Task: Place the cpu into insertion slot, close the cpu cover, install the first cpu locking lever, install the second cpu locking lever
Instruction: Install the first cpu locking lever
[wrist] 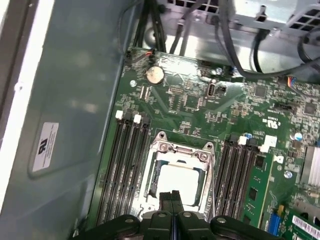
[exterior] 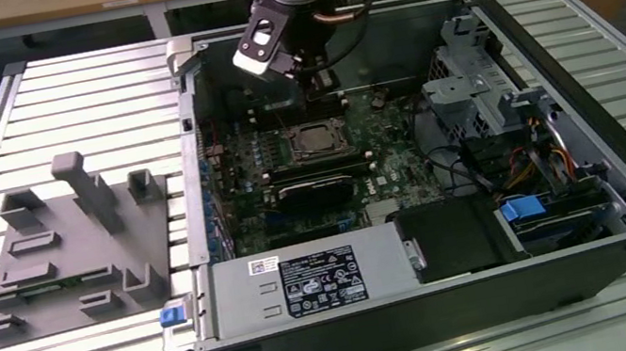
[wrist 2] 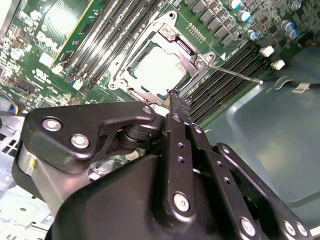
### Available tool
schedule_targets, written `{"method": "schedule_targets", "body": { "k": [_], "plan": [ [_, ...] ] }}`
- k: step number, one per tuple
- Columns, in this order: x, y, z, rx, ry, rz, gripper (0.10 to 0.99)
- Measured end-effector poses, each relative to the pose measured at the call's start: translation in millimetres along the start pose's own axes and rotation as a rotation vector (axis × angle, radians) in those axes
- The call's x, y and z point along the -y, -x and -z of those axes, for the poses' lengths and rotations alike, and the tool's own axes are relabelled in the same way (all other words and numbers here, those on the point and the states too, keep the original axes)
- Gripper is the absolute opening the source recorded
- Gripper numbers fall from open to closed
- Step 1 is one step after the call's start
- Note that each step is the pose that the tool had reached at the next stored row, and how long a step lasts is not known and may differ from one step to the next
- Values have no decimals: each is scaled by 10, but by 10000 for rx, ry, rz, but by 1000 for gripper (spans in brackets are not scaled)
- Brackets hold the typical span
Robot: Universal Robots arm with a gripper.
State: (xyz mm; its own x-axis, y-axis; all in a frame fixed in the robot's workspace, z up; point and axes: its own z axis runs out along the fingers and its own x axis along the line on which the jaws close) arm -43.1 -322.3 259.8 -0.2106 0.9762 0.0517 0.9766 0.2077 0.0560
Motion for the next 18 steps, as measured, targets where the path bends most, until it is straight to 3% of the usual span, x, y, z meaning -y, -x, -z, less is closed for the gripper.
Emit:
{"method": "schedule_targets", "body": {
  "k": [18],
  "plan": [
    [0, 0, 0, -67, -61, 1181, 106]
  ]
}}
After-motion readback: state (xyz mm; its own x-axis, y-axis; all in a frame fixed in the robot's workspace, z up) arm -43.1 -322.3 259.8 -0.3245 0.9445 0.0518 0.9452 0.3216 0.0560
